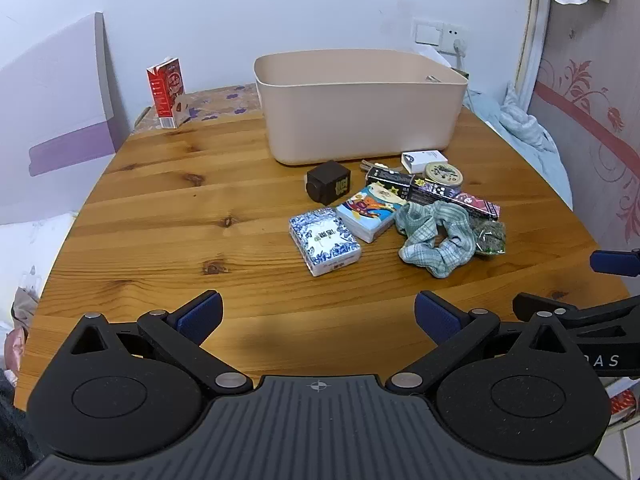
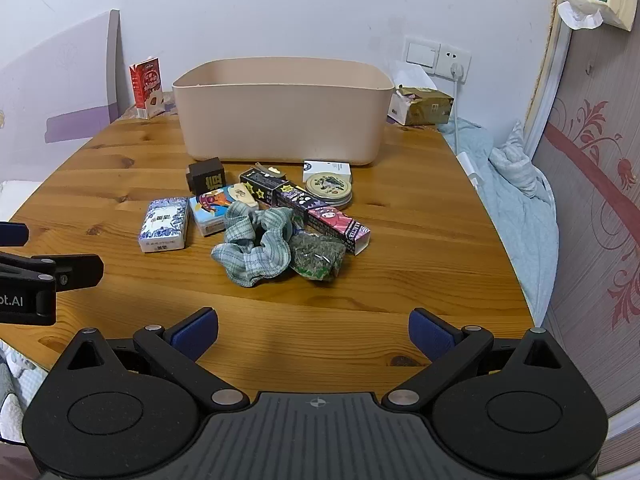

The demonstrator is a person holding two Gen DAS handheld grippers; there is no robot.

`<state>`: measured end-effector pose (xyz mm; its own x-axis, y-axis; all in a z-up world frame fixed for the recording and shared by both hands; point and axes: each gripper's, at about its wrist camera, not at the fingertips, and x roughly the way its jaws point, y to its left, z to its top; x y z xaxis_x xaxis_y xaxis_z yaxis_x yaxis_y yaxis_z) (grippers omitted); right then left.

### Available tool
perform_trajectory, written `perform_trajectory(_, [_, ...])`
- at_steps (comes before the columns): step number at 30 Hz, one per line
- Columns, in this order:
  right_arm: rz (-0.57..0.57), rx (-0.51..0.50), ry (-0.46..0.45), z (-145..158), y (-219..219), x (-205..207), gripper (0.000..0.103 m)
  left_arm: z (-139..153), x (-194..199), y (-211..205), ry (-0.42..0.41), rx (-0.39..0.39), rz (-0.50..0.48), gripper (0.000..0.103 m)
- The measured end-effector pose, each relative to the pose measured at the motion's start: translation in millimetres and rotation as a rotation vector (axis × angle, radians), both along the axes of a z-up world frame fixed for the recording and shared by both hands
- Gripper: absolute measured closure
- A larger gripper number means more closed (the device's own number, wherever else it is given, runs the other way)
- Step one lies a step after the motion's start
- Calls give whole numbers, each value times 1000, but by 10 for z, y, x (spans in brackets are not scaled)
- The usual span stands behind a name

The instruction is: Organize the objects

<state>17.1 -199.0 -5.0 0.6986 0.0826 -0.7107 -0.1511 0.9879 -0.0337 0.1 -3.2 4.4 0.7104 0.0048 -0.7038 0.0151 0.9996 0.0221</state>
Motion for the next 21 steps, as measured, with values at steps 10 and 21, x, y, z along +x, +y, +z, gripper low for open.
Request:
perform_trajectory(10, [-10, -4, -4, 6, -17, 16, 0, -15, 30, 14, 7, 0, -1, 0])
perform_trajectory(21, [-20, -3, -1, 8, -45, 53, 0, -35, 43, 19, 9, 1, 0, 0])
